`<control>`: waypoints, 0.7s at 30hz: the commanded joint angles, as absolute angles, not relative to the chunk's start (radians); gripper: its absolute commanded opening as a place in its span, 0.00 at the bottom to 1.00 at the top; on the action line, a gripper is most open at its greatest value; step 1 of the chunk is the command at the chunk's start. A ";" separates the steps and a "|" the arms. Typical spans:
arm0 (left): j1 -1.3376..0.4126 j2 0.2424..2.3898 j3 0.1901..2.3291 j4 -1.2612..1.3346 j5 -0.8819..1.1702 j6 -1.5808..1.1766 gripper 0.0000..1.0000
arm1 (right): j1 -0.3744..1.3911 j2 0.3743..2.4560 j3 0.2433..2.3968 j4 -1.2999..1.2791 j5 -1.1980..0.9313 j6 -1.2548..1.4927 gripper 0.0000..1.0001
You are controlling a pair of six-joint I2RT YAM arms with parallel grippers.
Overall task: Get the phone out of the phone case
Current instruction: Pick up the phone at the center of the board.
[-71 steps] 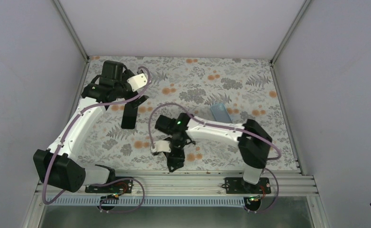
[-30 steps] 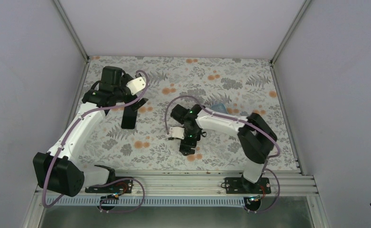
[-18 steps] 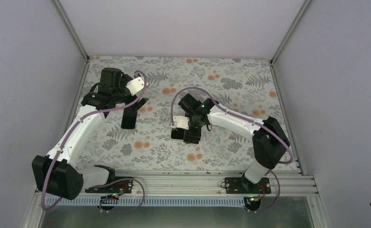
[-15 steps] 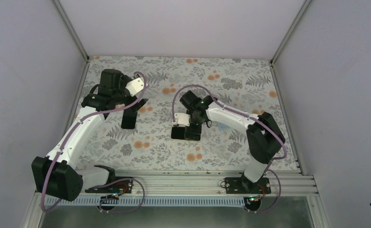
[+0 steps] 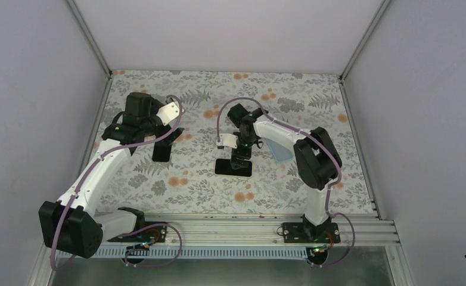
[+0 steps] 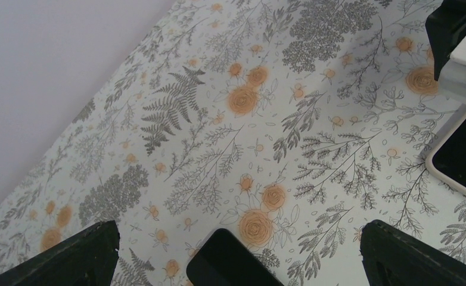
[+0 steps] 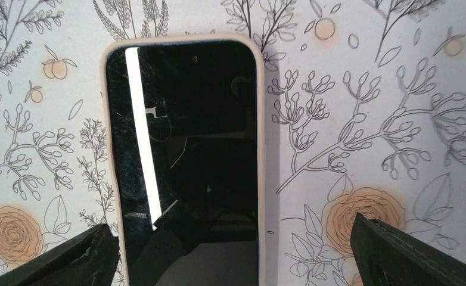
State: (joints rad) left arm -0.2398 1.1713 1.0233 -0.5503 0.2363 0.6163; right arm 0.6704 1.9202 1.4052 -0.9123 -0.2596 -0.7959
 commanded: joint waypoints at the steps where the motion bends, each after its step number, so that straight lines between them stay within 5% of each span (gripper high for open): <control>1: -0.230 1.154 1.002 -0.519 0.236 0.607 1.00 | 0.657 1.977 1.428 -0.969 -0.305 -0.827 1.00; 21: -0.227 1.169 0.975 -0.500 0.273 0.586 1.00 | 0.674 1.945 1.271 -0.869 -0.289 -0.761 1.00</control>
